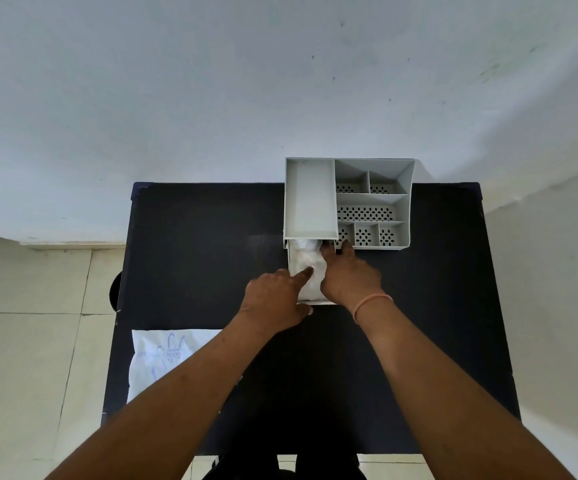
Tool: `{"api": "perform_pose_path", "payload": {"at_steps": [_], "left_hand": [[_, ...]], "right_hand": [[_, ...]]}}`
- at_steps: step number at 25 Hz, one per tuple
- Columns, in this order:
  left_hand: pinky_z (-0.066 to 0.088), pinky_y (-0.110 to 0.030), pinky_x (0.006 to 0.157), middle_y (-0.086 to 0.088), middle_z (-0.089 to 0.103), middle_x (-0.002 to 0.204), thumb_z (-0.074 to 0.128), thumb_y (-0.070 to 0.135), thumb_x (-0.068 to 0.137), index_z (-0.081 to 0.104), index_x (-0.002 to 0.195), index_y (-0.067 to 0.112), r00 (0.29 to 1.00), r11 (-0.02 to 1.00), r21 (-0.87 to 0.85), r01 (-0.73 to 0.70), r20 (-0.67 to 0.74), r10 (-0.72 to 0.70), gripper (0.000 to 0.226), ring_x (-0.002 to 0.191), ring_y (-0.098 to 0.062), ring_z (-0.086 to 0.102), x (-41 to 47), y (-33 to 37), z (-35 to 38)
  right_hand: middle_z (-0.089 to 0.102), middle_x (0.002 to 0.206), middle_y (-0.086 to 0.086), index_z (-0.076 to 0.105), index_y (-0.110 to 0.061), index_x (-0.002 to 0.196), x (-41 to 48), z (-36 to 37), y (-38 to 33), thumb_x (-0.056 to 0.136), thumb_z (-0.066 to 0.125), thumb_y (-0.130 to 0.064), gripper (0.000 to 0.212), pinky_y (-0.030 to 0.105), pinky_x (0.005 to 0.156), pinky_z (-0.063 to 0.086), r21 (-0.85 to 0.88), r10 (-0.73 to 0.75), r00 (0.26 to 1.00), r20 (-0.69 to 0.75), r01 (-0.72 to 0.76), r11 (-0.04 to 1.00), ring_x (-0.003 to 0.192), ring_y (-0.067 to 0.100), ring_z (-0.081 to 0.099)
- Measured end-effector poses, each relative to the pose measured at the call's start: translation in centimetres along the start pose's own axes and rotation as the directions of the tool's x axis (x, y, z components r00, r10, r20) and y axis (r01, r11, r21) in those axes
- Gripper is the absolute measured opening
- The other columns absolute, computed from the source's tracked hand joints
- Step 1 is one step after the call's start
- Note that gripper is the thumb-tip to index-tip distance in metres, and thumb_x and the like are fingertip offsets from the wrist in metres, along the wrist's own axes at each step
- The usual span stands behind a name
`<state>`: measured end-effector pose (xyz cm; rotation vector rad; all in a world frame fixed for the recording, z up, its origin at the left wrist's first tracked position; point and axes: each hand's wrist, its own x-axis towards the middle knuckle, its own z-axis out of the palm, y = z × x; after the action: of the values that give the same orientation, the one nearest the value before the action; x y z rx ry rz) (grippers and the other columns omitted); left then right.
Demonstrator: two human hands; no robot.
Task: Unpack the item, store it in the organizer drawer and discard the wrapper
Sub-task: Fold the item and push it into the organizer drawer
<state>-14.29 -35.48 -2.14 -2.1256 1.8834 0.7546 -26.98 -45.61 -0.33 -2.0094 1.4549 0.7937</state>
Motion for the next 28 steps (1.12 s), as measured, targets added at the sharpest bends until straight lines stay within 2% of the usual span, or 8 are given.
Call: {"api": "perform_pose_path", "payload": {"at_steps": [3,6,8,12,16,18,23,28], "left_hand": [[0.056,-0.043,0.095,-0.008,0.063,0.136,0.062,0.068,0.091,0.031,0.163,0.042,0.999,1.0,0.007,0.028,-0.016,-0.028,0.083,0.12,-0.03,0.067,-0.3,0.0,-0.4],[0.057,-0.043,0.091,-0.007,0.061,0.14,0.062,0.06,0.096,0.039,0.16,0.039,0.996,0.999,0.009,0.033,-0.088,-0.032,0.071,0.116,-0.03,0.069,-0.8,0.2,-0.8],[0.058,-0.042,0.089,-0.006,0.064,0.137,0.062,0.053,0.099,0.047,0.156,0.038,0.99,1.0,0.006,0.011,-0.142,-0.01,0.06,0.112,-0.029,0.071,-0.9,0.2,-1.1],[0.06,-0.041,0.084,-0.003,0.07,0.126,0.064,0.048,0.099,0.058,0.147,0.038,0.986,0.999,0.023,-0.035,-0.161,0.038,0.049,0.106,-0.029,0.073,-0.3,0.6,-1.8],[0.059,-0.043,0.086,-0.003,0.069,0.129,0.069,0.05,0.095,0.058,0.146,0.032,0.988,1.0,-0.001,-0.02,-0.155,0.019,0.055,0.109,-0.028,0.072,0.1,0.5,-2.4],[0.06,-0.042,0.084,-0.003,0.066,0.13,0.071,0.049,0.093,0.059,0.145,0.032,0.985,1.0,-0.008,-0.03,-0.168,0.029,0.056,0.109,-0.026,0.071,-0.2,0.1,-2.6],[0.057,-0.038,0.078,-0.004,0.061,0.126,0.07,0.043,0.095,0.066,0.133,0.027,0.983,0.999,0.027,-0.036,-0.181,0.04,0.041,0.107,-0.023,0.068,-0.7,-0.4,-2.4],[0.058,-0.043,0.08,-0.01,0.062,0.126,0.062,0.042,0.1,0.071,0.13,0.026,0.976,1.0,0.004,0.023,-0.217,-0.022,0.035,0.109,-0.03,0.069,0.5,0.1,-2.9]], "right_hand": [[0.023,0.169,0.012,0.027,-0.037,0.159,0.1,-0.5,0.3,0.091,0.054,-0.02,0.075,0.056,0.107,0.048,0.091,-0.032,0.999,-0.01,0.033,0.995,0.143,0.042,0.046],[0.042,0.154,0.008,0.046,-0.033,0.148,-1.6,-0.2,1.3,0.087,0.056,-0.014,0.064,0.049,0.101,0.054,0.237,-0.061,0.963,-0.264,0.126,0.963,0.132,0.037,0.055],[0.03,0.164,0.008,0.047,-0.033,0.148,-2.5,0.4,1.1,0.087,0.062,-0.011,0.067,0.053,0.104,0.052,0.158,-0.067,0.938,-0.341,0.128,0.979,0.138,0.035,0.05],[-0.004,0.175,0.011,0.019,-0.043,0.161,-1.7,1.4,0.4,0.092,0.066,-0.014,0.089,0.066,0.111,0.04,0.014,-0.071,0.99,-0.124,0.073,0.997,0.152,0.039,0.029],[0.008,0.175,0.008,0.046,-0.034,0.15,-2.0,1.8,1.7,0.087,0.064,-0.007,0.071,0.059,0.114,0.043,0.252,-0.113,0.924,-0.366,0.215,0.943,0.155,0.034,0.029],[0.014,0.174,0.007,0.058,-0.031,0.137,-2.7,2.4,2.2,0.085,0.067,-0.009,0.057,0.056,0.11,0.047,0.217,-0.104,0.875,-0.473,0.23,0.949,0.153,0.034,0.033],[-0.001,0.175,0.011,0.04,-0.036,0.152,-2.8,3.4,1.9,0.09,0.067,-0.016,0.07,0.058,0.12,0.035,0.059,-0.111,0.979,-0.173,0.123,0.991,0.152,0.039,0.033],[0.005,0.175,0.008,0.047,-0.035,0.146,-2.4,3.0,1.8,0.086,0.067,-0.011,0.068,0.056,0.113,0.044,0.208,-0.096,0.955,-0.281,0.158,0.965,0.149,0.036,0.04]]}}
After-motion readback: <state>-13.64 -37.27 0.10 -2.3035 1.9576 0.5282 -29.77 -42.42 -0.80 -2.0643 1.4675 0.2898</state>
